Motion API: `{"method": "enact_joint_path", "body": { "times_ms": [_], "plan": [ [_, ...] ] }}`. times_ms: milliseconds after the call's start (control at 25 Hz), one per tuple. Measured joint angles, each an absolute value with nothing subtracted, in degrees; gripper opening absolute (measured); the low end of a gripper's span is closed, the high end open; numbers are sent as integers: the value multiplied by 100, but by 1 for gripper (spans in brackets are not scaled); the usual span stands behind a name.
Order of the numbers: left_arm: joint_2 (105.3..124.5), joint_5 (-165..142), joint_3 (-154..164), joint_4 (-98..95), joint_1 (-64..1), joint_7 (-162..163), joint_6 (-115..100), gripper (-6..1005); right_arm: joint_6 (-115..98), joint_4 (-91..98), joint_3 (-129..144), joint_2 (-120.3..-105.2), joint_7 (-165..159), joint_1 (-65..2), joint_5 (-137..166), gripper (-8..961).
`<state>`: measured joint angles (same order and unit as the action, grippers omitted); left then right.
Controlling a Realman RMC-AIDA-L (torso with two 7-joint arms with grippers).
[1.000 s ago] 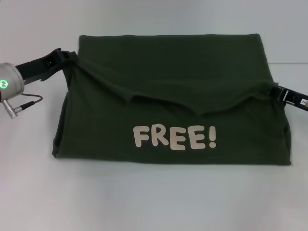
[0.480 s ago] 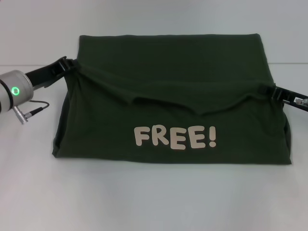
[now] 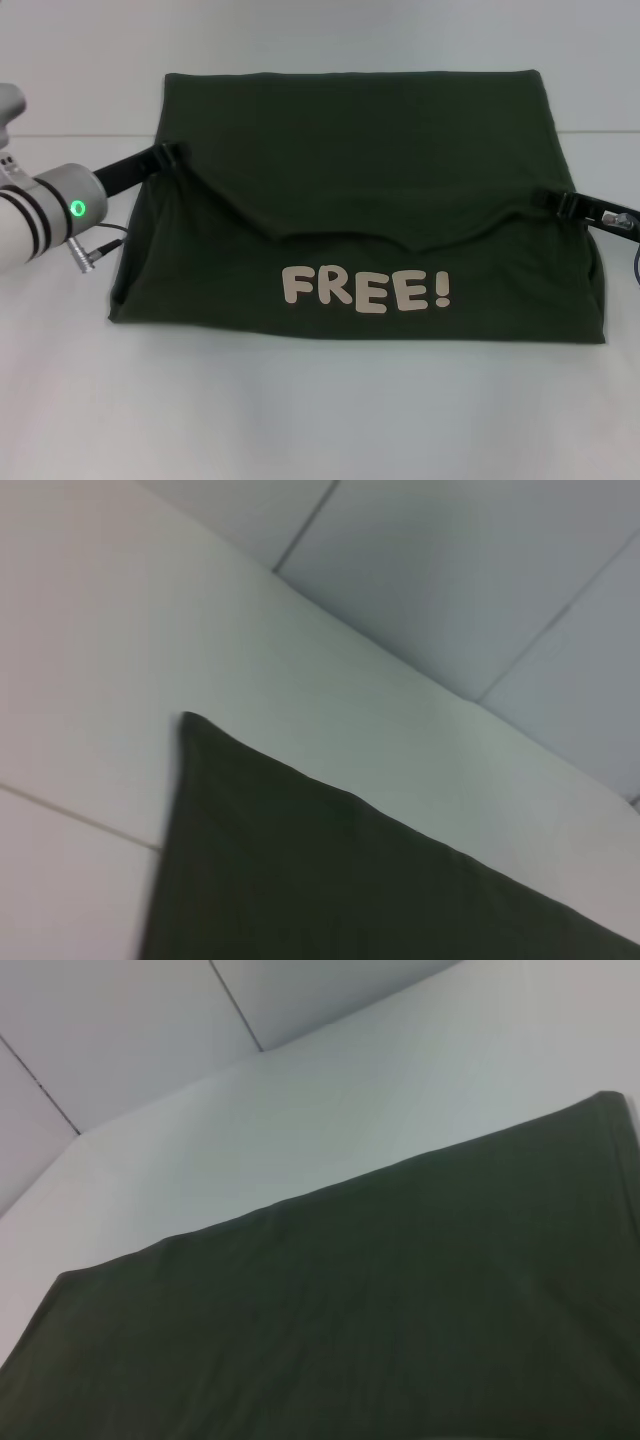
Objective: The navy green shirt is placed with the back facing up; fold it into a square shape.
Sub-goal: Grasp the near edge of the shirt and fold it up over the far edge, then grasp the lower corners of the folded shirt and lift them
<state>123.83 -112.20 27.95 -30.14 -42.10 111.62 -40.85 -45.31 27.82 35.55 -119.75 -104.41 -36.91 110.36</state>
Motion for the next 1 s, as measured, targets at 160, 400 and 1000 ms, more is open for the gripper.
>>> {"method": "enact_joint_path", "body": {
  "times_ms": [160, 400, 1000],
  "plan": [
    [12385, -11220, 2875, -2945, -4263, 11091, -4102, 164, -4530, 2752, 3544, -11977, -10364, -3673, 11016, 203],
    [12365, -11211, 2952, -2947, -4200, 11127, -4289, 358, -4834, 2752, 3505, -11979, -10108, -3543, 10683, 249],
    [12050, -11123, 2814, -3765, -3165, 11804, -7158, 632, -7173, 2915, 3636, -11656, -9035, -2558, 9739, 752]
  ]
}}
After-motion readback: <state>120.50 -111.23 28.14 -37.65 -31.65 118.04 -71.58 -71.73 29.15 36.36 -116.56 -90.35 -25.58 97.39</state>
